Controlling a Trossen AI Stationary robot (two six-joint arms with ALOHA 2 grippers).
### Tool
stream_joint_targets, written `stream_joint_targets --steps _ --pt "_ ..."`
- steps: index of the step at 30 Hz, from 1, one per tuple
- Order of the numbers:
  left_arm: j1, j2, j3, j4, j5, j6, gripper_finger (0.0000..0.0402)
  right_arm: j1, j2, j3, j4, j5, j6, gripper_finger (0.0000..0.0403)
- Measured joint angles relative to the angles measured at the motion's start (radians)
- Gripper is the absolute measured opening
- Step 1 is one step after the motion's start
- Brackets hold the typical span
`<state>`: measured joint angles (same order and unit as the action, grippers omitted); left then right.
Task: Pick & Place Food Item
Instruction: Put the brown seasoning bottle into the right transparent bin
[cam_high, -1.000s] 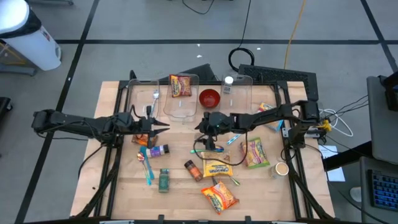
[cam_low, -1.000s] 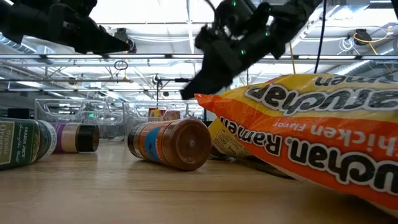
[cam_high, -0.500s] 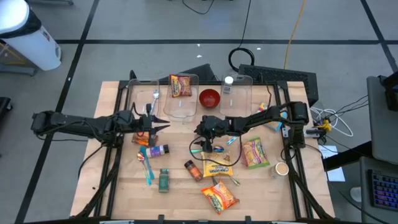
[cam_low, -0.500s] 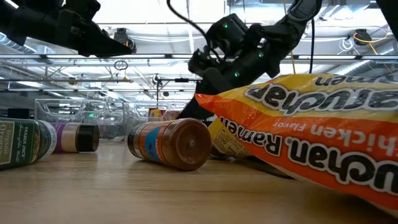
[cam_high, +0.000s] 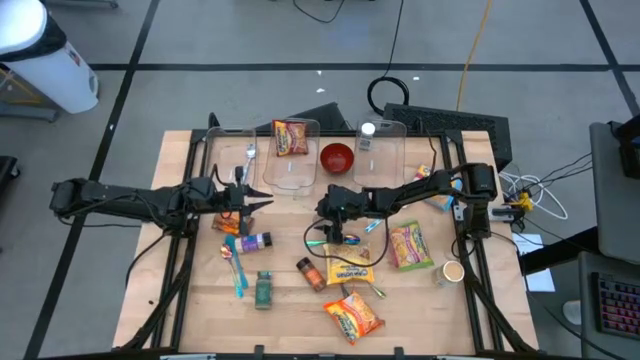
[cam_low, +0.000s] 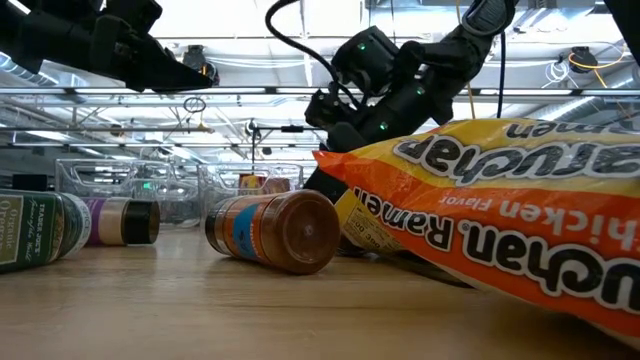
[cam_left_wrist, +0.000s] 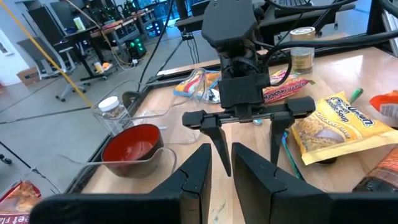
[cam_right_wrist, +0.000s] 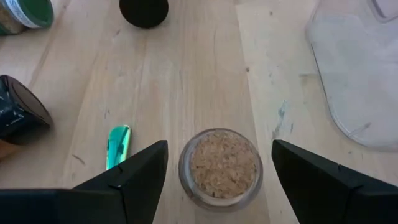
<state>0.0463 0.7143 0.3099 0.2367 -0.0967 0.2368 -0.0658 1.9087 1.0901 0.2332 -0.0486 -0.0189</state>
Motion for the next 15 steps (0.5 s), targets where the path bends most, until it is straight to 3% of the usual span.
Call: stream_joint_targets --steps 8,15 --pt "0.000 0.000 0.000 0.000 0.000 -0.003 0.0072 0.000 0.000 0.000 -0.010 0.000 0.000 0.0274" --pt "0.000 0.000 0.000 0.000 0.000 -0.004 0.0072 0.000 0.000 0.000 -0.030 -0.004 0.000 0.0208"
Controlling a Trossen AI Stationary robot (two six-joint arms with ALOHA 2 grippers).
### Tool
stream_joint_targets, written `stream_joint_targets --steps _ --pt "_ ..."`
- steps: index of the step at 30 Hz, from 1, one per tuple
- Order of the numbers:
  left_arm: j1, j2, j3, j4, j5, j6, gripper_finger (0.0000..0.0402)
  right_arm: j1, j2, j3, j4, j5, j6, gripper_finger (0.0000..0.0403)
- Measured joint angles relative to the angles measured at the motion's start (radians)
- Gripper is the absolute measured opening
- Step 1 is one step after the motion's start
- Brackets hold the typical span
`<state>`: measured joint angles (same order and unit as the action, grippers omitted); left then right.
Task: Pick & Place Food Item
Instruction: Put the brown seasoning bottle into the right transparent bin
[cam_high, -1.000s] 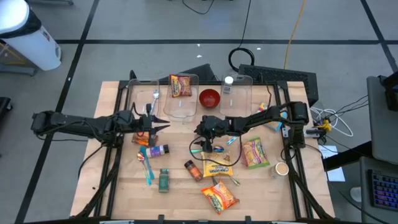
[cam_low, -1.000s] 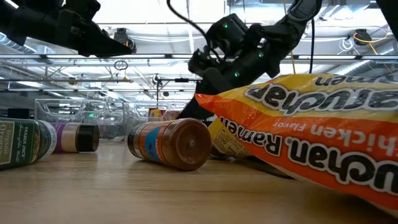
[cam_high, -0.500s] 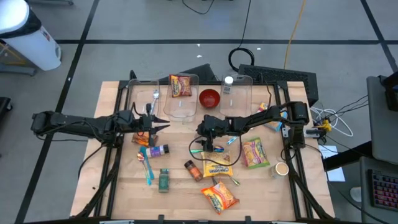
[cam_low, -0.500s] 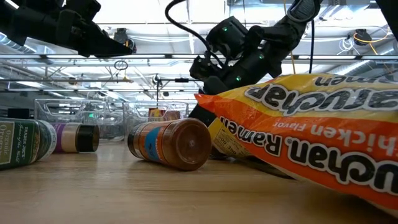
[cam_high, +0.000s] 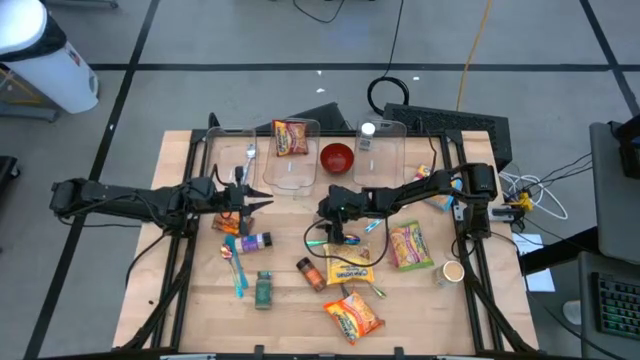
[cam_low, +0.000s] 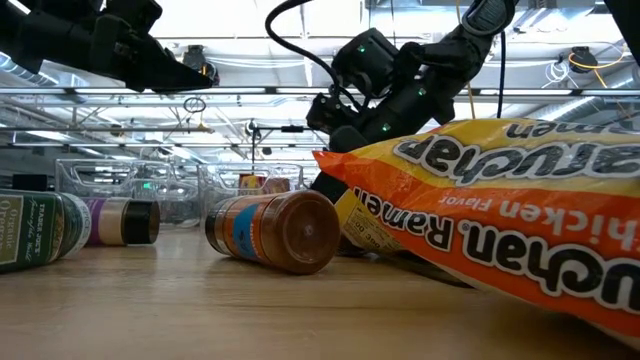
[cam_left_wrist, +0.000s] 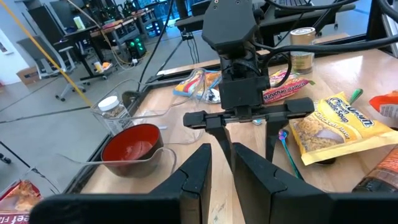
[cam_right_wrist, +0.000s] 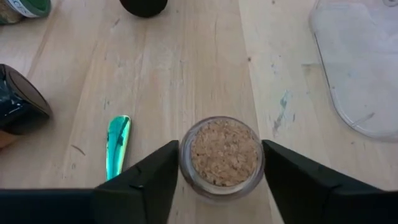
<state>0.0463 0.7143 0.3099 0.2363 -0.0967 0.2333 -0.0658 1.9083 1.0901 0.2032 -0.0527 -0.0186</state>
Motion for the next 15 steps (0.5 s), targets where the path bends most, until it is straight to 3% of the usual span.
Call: stream_joint_targets --steps 4,15 --pt "0.000 0.000 0.000 0.000 0.000 0.000 0.0072 0.000 0.000 0.000 0.003 0.000 -0.012 0.0165" --pt "0.000 0.000 0.000 0.000 0.000 0.005 0.0072 0.000 -0.065 0.000 0.010 0.000 -0.056 0.0165"
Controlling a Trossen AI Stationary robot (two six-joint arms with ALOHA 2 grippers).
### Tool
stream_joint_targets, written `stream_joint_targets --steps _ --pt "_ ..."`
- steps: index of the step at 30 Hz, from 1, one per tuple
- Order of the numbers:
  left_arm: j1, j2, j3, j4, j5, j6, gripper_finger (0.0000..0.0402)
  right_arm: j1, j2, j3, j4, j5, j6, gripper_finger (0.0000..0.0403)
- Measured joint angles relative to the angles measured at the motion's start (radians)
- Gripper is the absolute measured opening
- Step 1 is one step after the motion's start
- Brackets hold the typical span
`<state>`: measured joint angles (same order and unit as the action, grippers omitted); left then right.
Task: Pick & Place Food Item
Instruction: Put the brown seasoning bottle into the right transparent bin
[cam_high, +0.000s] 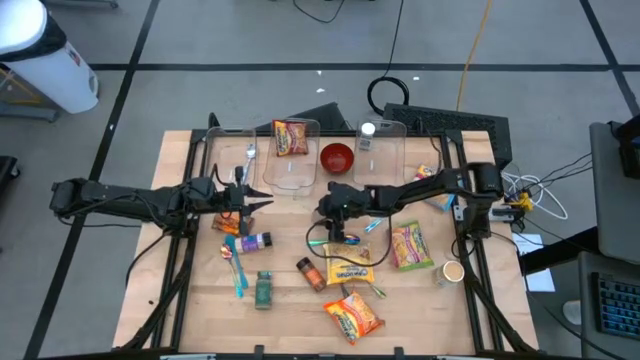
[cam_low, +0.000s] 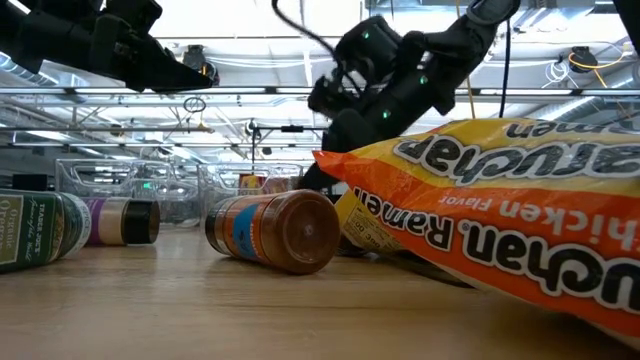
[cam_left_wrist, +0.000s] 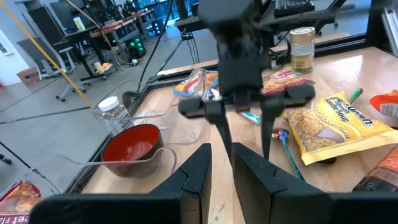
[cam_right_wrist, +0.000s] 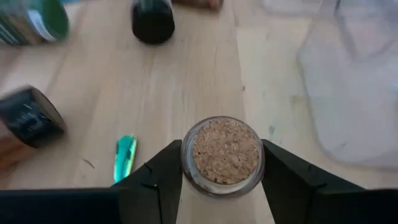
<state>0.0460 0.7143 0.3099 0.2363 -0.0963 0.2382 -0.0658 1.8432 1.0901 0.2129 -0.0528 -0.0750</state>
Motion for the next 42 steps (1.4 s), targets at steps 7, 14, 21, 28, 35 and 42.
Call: stream_joint_targets --steps 7,14,21,28,35,42 --pt "0.000 0.000 0.000 0.000 0.000 -0.018 0.0072 -0.033 -0.208 0.000 -0.082 0.001 -0.042 0.0165" --pt "0.000 0.000 0.000 0.000 0.001 -0.095 0.0072 -0.126 -0.445 0.000 -0.255 0.081 -0.050 0.0165" --pt "0.000 0.000 0.000 -0.001 0.001 -0.182 0.0072 -0.255 -0.600 0.000 -0.431 0.187 -0.087 0.0165" --pt "0.000 0.000 0.000 -0.019 0.000 -0.243 0.0072 -0.421 -0.622 0.000 -0.546 0.177 -0.148 0.0165" --pt "-0.001 0.000 0.000 -0.039 0.000 -0.279 0.0072 -0.558 -0.575 -0.035 -0.520 0.075 -0.158 0.0165" --pt "0.000 0.000 0.000 -0.040 0.000 -0.282 0.0072 -0.651 -0.507 -0.108 -0.456 0.034 -0.154 0.0165"
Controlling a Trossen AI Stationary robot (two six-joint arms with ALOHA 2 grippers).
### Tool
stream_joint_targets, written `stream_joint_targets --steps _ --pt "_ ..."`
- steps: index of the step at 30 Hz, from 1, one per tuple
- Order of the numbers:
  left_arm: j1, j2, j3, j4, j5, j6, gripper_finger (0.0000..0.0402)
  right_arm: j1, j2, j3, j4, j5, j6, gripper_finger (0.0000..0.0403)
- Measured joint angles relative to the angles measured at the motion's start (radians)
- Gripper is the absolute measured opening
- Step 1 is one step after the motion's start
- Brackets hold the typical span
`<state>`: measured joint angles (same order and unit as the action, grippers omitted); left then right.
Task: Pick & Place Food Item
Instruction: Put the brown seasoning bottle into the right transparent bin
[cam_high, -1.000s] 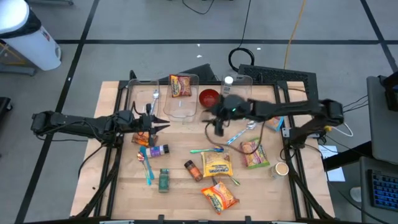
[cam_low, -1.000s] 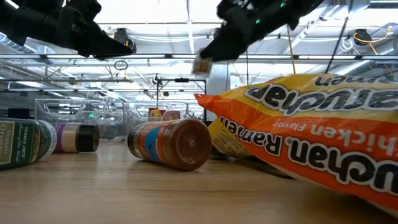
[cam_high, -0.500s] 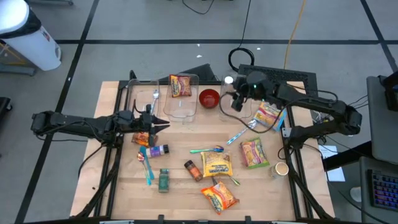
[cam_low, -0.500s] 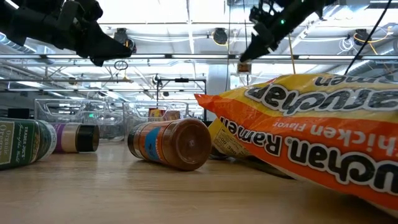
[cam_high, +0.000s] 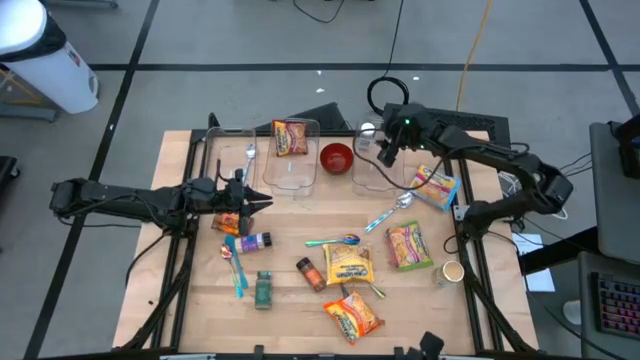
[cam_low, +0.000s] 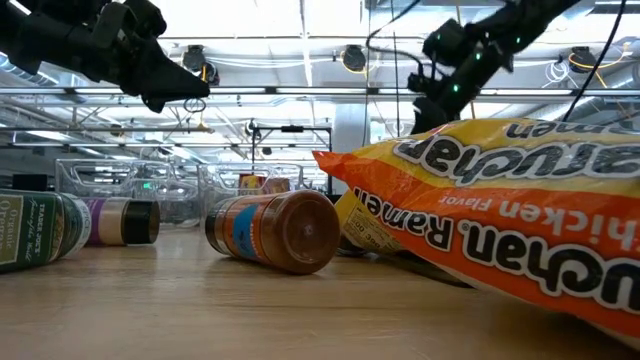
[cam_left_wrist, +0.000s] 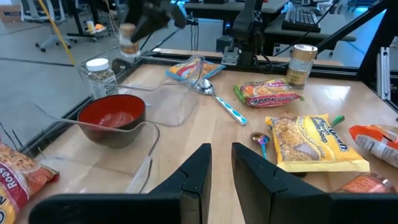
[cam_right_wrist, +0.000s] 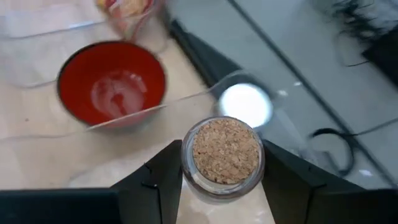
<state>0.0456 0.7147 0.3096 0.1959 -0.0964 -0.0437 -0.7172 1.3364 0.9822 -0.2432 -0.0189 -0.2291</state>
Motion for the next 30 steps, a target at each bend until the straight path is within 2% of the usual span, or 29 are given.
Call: stream_joint_targets --steps 4,10,15,30 --pt "0.000 0.000 0.000 -0.001 0.000 -0.002 0.0072 -0.016 0.063 -0.051 0.084 -0.064 0.023 0.0165" --pt "0.000 0.000 0.000 -0.001 -0.002 -0.004 0.0072 -0.014 0.160 -0.077 0.148 -0.072 0.031 0.0165" --pt "0.000 0.000 0.000 -0.003 -0.003 -0.004 0.0072 -0.003 0.230 -0.104 0.272 -0.167 0.072 0.0165" --pt "0.000 0.000 0.000 -0.013 -0.009 0.004 0.0072 0.006 0.332 -0.104 0.401 -0.164 0.116 0.0165"
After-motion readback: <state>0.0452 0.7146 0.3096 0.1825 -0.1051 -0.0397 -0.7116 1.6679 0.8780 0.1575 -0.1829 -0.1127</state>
